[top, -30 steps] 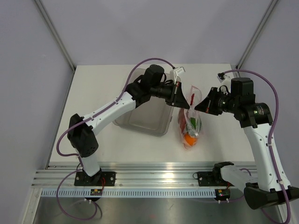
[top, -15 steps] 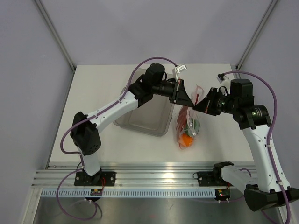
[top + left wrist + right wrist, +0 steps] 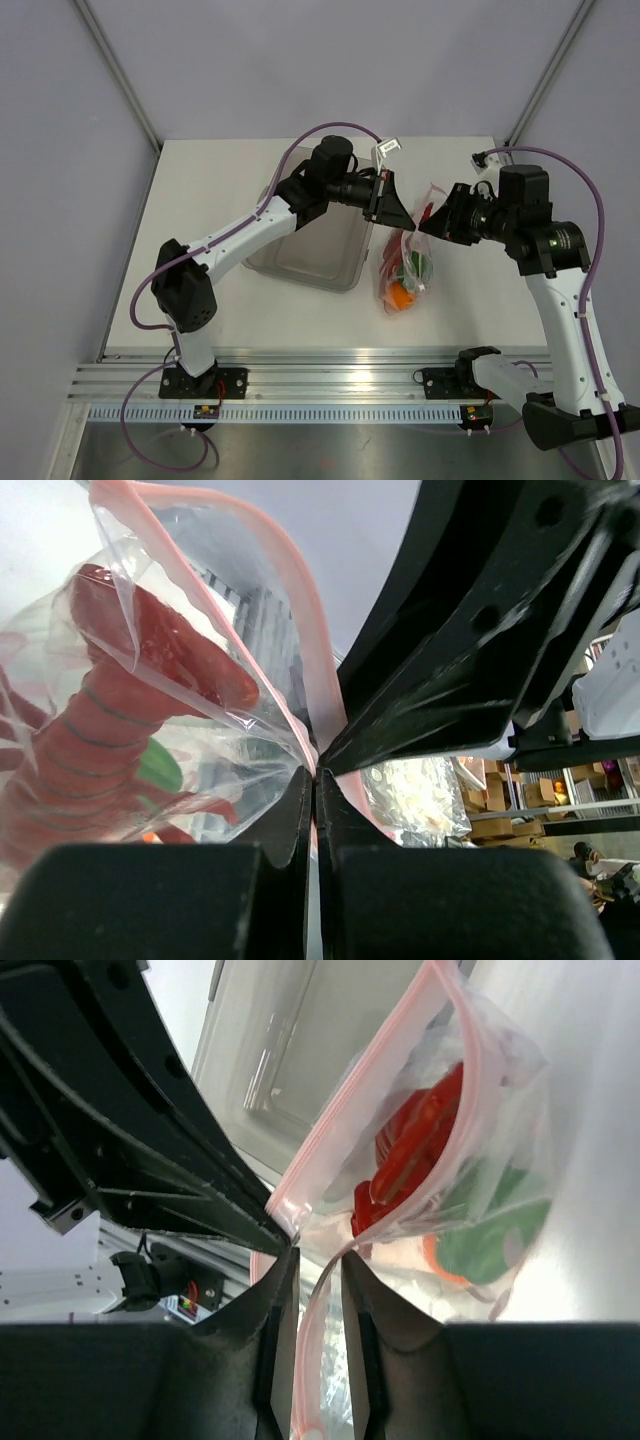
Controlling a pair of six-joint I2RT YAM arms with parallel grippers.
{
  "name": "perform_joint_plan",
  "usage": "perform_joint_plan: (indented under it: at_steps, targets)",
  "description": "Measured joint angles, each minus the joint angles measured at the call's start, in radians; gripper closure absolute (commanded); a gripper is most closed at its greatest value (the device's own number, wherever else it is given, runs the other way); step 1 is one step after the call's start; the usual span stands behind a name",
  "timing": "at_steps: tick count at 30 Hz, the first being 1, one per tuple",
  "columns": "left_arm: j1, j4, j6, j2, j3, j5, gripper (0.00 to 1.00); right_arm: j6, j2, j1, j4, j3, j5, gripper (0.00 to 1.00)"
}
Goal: Place the food in the zip-top bag and seal the zipper
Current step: Adjust the zipper food storage bag at the center of the board.
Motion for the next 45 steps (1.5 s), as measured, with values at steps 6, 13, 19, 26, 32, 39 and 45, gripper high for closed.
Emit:
perform_joint_plan:
  at_steps: [6,13,19,26,32,39,45]
  targets:
    - [0.0,0.001,0.029,0.0,0.0,0.029,1.0,-0.054,0.0,0.001,-0.04,0.101,0.066,0.69]
    - [0.011,-0.059,0.08,0.017,0.032,0.076,1.0,-0.072,0.023,0.002,-0.057,0.151,0.111,0.41]
    - [0.015,-0.074,0.093,0.019,0.039,0.086,1.0,-0.051,0.045,0.003,-0.068,0.159,0.154,0.24]
    - [0.018,-0.078,0.105,0.025,0.046,0.099,1.0,-0.05,0.045,0.003,-0.078,0.159,0.201,0.26]
    - [0.024,-0.084,0.126,0.048,0.069,0.117,1.0,-0.063,0.04,0.003,-0.093,0.172,0.252,0.3]
    - [0.036,-0.091,0.13,0.051,0.071,0.15,1.0,-0.097,0.057,0.003,-0.102,0.173,0.328,0.33]
    - [0.04,-0.091,0.13,0.051,0.071,0.163,1.0,-0.111,0.088,0.003,-0.107,0.135,0.354,0.36]
